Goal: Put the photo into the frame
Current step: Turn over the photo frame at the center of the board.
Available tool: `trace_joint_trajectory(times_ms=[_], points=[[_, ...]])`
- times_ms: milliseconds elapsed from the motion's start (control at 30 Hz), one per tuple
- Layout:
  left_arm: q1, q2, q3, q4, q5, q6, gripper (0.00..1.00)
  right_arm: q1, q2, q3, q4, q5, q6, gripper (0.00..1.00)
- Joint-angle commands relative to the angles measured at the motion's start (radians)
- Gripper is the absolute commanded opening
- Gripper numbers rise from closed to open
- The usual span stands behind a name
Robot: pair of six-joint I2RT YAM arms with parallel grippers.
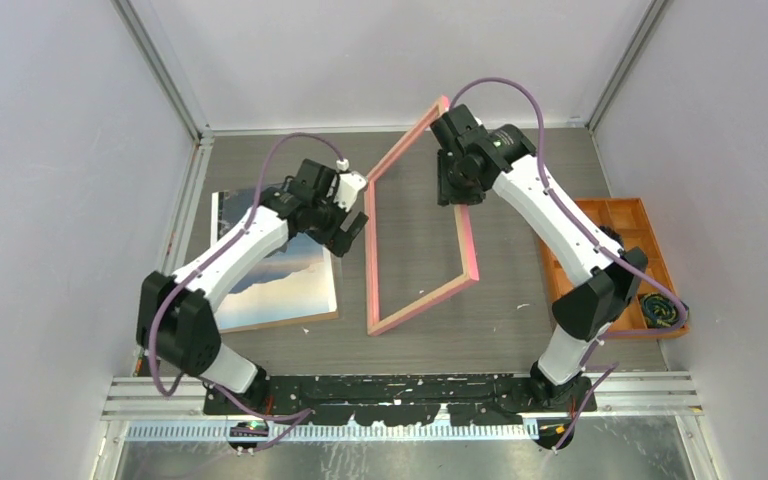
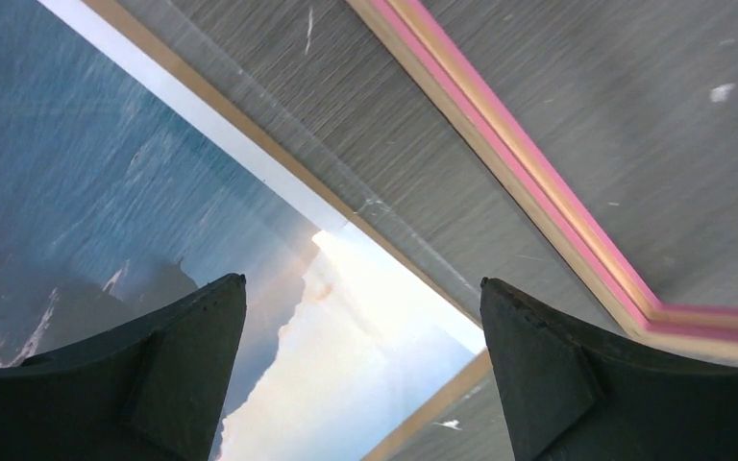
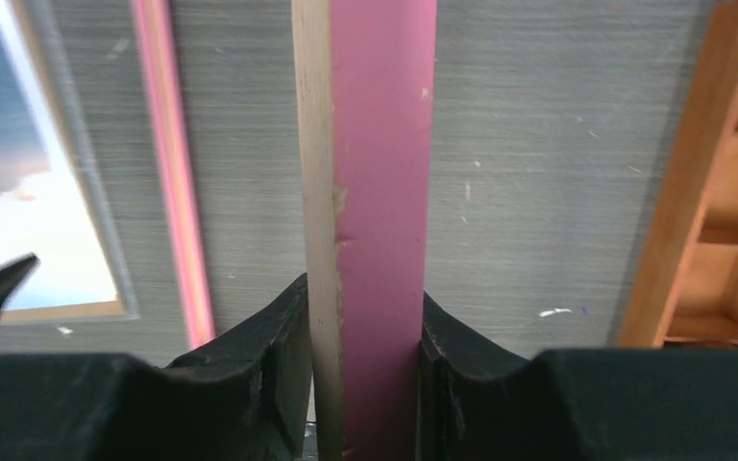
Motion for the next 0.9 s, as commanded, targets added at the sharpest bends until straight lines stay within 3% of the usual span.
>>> trace_joint_trajectory(times_ms=[0,133,300,600,867], points=[[0.001,0.086,-0.054,0.098,-0.143,0.086,0.92,0.005,-0.086,-0.161,0.086,0.078,-0.041,0.39],[0.001,0.155,-0.102,0.184,-0.240,0.133,0.92,0.002,-0.129,-0.308,0.169,0.104,-0.042,0.29],[0.001,0.233,-0.125,0.271,-0.346,0.180,0.91,0.000,-0.175,-0.472,0.290,0.097,-0.028,0.24],[0.002,0.298,-0.110,0.317,-0.347,0.173,0.90,-0.017,-0.160,-0.655,0.438,0.202,-0.057,0.22],[0.001,0.347,-0.111,0.336,-0.376,0.193,0.88,-0.049,-0.046,-0.731,0.510,0.283,-0.041,0.26]])
